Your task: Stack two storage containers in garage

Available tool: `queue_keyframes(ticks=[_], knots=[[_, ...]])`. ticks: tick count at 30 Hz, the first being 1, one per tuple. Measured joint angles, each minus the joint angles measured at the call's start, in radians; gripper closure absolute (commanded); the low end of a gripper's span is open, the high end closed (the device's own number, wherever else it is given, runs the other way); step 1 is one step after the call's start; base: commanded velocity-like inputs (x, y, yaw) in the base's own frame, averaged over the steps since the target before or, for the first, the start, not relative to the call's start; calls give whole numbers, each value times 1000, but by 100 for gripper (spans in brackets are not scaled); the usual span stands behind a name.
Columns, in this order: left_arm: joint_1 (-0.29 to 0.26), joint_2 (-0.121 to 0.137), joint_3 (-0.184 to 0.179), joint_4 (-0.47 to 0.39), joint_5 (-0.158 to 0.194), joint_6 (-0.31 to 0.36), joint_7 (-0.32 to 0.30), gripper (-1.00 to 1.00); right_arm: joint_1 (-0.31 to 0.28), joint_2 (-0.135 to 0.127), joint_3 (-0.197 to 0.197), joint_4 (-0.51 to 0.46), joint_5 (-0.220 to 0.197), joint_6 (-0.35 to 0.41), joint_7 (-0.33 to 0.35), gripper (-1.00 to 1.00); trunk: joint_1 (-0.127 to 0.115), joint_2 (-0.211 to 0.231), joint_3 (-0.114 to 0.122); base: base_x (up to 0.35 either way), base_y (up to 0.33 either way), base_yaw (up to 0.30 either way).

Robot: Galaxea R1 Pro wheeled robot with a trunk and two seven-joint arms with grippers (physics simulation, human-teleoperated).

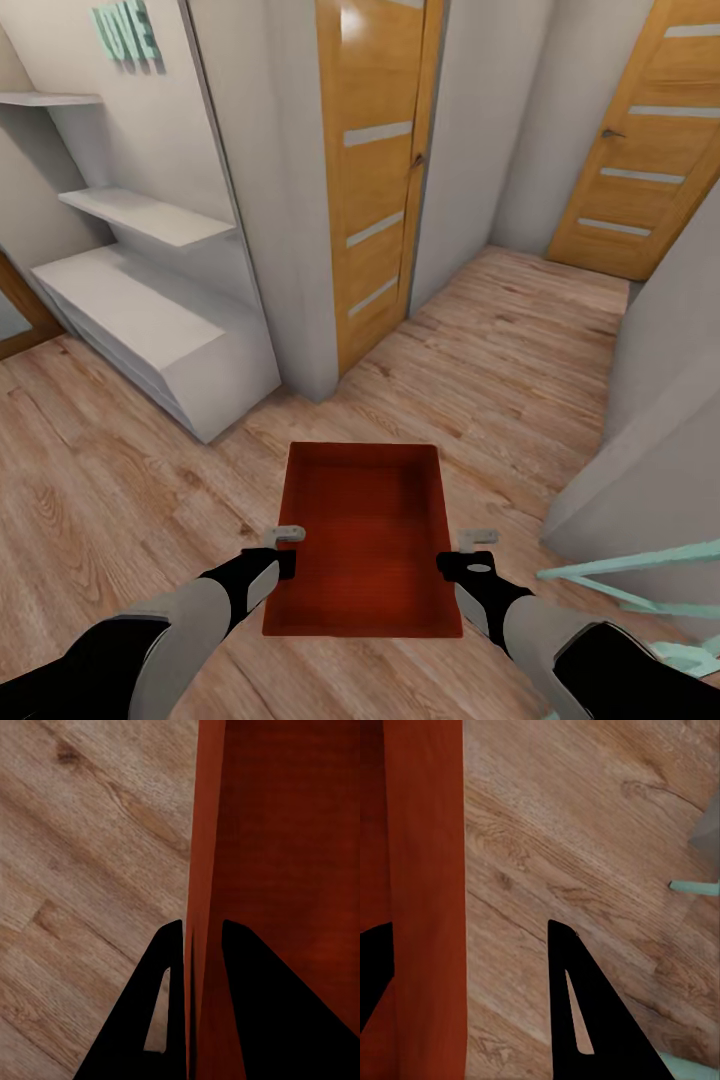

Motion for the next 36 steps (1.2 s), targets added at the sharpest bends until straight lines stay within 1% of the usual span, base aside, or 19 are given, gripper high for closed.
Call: queue_keyframes(ticks=[4, 7, 36], knots=[[1, 0, 1, 0, 0, 0, 0, 100, 0, 0, 0, 0, 0, 0, 0, 100, 0, 0, 0, 322, 0, -4], [0, 0, 2, 0, 0, 0, 0, 100, 0, 2, 0, -1, 1, 1, -8, 100, 0, 0, 0, 322, 0, -151], [0, 0, 2, 0, 0, 0, 0, 100, 0, 2, 0, -2, 0, 0, -8, 100, 0, 0, 0, 322, 0, -223]])
